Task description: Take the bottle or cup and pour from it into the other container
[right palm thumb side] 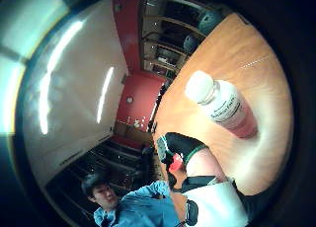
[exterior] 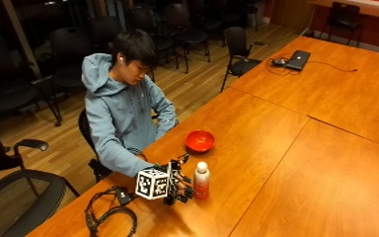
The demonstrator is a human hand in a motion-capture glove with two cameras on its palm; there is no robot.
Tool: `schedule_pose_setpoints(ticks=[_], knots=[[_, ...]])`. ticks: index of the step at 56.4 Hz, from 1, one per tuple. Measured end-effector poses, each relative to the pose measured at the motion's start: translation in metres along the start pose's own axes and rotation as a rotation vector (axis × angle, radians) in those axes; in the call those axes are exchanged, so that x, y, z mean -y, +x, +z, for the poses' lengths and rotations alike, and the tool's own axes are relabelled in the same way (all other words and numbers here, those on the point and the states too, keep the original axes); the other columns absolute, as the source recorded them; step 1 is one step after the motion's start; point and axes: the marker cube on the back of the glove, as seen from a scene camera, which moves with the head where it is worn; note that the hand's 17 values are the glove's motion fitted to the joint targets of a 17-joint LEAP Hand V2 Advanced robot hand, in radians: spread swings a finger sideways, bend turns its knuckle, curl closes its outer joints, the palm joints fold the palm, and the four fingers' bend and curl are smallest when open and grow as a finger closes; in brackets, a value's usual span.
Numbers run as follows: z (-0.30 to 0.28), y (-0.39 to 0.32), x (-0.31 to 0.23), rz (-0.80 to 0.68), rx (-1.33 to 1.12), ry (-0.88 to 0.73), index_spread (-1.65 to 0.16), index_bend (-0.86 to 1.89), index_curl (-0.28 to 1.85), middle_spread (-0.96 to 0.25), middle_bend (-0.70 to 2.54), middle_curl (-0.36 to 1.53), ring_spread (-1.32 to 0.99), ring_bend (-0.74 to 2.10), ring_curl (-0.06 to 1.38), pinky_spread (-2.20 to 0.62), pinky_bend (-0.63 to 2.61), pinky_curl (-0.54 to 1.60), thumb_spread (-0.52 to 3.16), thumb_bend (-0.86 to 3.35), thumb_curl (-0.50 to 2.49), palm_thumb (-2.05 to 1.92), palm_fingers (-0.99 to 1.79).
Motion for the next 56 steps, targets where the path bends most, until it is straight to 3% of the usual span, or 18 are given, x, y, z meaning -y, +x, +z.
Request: schedule_pose_setpoints(ticks=[40,56], knots=[[0.085,-0.002,0.025,0.024,0.273,0.019,-0.35,0.12,0.16,0.10,0.18,0.31,0.16,0.63,0.32,0.27,0.89,0.32,0.86,-0.02,0.38,0.62,0.07],[0.097,-0.006,0.033,-0.008,0.260,0.164,-0.36,0.13,0.18,0.09,0.23,0.32,0.11,0.69,0.32,0.23,0.88,0.30,0.79,-0.02,0.40,0.76,0.43]])
